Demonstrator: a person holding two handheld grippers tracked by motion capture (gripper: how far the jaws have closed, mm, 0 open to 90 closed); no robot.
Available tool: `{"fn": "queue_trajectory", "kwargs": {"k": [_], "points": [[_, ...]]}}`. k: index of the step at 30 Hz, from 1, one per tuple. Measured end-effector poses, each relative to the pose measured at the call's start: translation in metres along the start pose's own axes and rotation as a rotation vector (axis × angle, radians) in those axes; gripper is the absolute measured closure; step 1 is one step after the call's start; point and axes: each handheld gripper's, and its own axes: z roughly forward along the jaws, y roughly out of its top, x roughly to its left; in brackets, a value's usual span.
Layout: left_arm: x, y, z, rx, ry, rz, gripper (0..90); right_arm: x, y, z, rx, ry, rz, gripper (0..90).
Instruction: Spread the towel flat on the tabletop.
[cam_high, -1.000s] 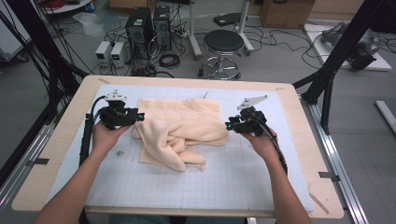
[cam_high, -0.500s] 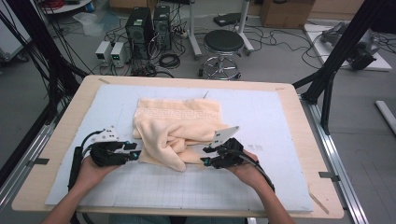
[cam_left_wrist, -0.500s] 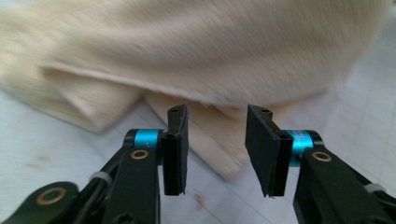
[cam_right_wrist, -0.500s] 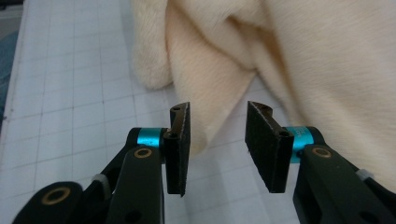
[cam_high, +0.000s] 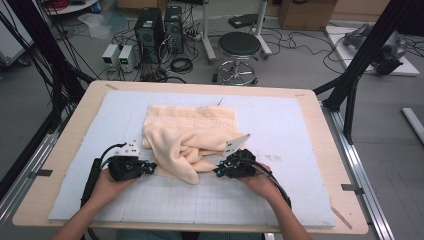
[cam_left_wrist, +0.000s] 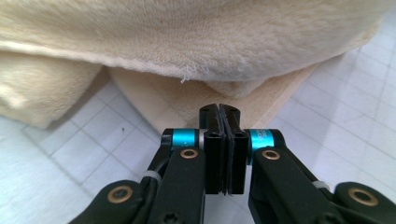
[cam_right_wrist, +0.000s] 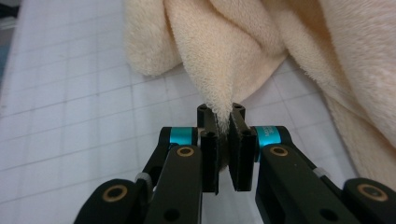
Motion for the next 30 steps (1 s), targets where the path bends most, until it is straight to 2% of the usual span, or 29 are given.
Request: {"fn": "queue_trajectory", "kwargs": {"k": [2, 4, 5, 10, 13, 15, 18, 19, 20, 21, 23, 26, 30], "points": [[-0.004, -0.002, -0.008, -0.021, 0.001, 0.004, 88.8, 0.006, -0.002, -0.011, 0.003, 0.002, 0.006, 85.0], [-0.01, -0.003, -0.019, -0.048, 0.004, 0.004, 88.9, 0.013, -0.005, -0.022, 0.013, -0.021, -0.022, 85.0], [-0.013, -0.003, -0.024, -0.057, 0.002, 0.001, 88.9, 0.016, -0.009, -0.027, 0.008, -0.02, -0.015, 85.0], [-0.026, -0.008, -0.041, -0.07, 0.009, 0.023, 88.9, 0.03, -0.028, -0.05, 0.008, -0.054, -0.005, 84.9], [-0.029, -0.014, -0.047, -0.073, 0.015, 0.012, 89.7, 0.036, -0.042, -0.067, -0.002, -0.078, 0.007, 85.0], [-0.028, -0.017, -0.05, -0.077, 0.017, 0.005, 89.8, 0.04, -0.052, -0.077, -0.007, -0.086, 0.031, 85.0], [-0.03, -0.019, -0.054, -0.091, -0.003, -0.024, 89.6, 0.047, -0.062, -0.084, -0.002, -0.083, 0.042, 83.4], [-0.033, -0.019, -0.053, -0.088, -0.016, -0.022, 87.2, 0.05, -0.064, -0.085, 0.006, -0.083, 0.036, 77.7], [-0.037, -0.018, -0.051, -0.082, -0.023, -0.01, 84.0, 0.053, -0.064, -0.086, 0.011, -0.108, 0.027, 74.5], [-0.041, -0.017, -0.05, -0.082, -0.024, 0.002, 80.9, 0.054, -0.063, -0.088, 0.008, -0.12, 0.013, 73.7], [-0.052, -0.011, -0.043, -0.076, -0.055, 0.026, 75.9, 0.055, -0.06, -0.091, -0.031, -0.135, -0.003, 71.9], [-0.069, -0.001, -0.032, -0.081, -0.101, 0.053, 69.7, 0.056, -0.052, -0.086, -0.064, -0.098, -0.024, 70.1], [-0.092, 0.011, -0.016, -0.076, -0.152, 0.084, 61.5, 0.058, -0.041, -0.069, -0.035, -0.093, -0.087, 63.2]]}}
